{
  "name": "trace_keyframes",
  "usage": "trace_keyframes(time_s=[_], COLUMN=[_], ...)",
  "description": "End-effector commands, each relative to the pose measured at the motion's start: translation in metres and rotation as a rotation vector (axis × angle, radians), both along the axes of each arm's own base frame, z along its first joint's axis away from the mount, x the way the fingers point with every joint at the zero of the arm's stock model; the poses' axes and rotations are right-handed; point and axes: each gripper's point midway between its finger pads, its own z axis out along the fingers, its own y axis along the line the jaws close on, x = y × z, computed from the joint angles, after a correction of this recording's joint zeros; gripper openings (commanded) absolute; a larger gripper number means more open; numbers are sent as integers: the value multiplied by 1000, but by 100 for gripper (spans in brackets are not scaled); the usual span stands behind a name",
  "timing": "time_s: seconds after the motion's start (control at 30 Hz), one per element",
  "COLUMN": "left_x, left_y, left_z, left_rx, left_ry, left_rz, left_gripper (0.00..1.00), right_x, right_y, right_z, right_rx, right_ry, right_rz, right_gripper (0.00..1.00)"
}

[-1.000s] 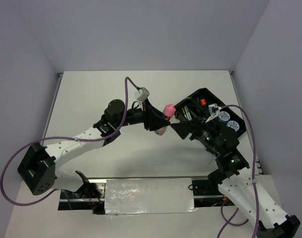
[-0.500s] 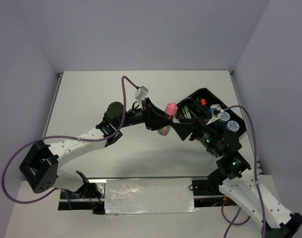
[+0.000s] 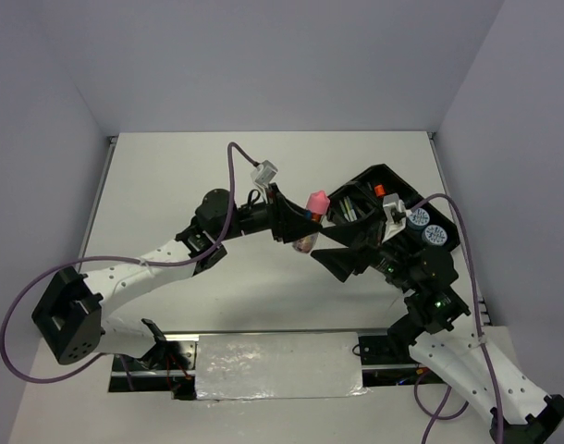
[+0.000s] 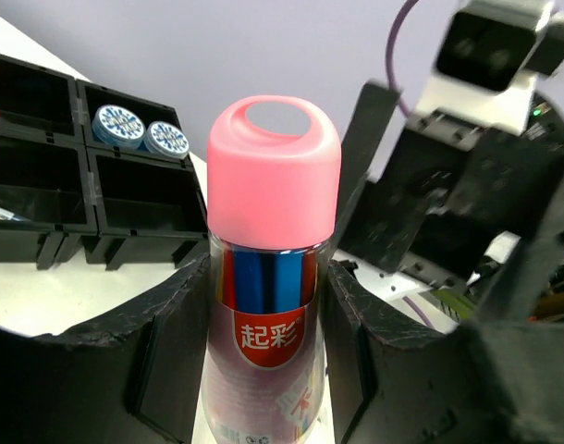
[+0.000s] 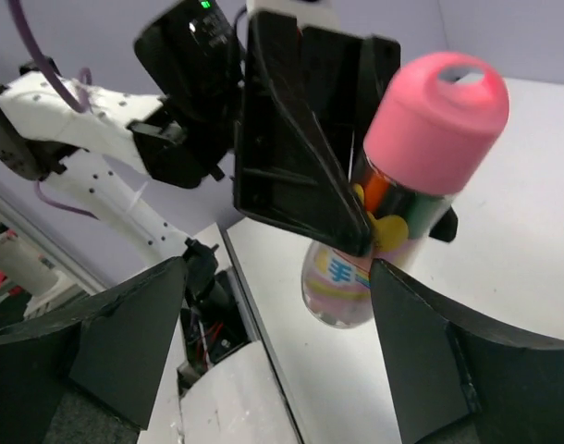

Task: Sort the stationery into containers
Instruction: Place the stationery in the storage box.

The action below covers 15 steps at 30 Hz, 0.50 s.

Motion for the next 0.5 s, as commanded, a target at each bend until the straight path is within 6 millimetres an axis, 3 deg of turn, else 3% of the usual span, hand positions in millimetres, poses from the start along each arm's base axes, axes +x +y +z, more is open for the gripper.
trace_keyframes(time_s=[0.0, 0.13, 0.4, 0.47], left_x=[-10, -33, -41, -39], left_y=[0, 0, -3, -3], left_z=[32, 29, 25, 27], left_rx=[-69, -104, -101, -106], left_ry=[-119, -173, -182, -184], left_rz=[-45, -140, -167, -154], left_gripper=[0, 0, 0, 0], right_x=[-6, 32, 46, 50], right_y=[-9, -23, -14, -10], right_z=[45, 40, 55, 49], right_rx=[71, 76, 105, 81], right_ry=[-97, 39, 59, 88], right_rz=[-33, -232, -232, -230], right_gripper=[88, 84, 77, 77])
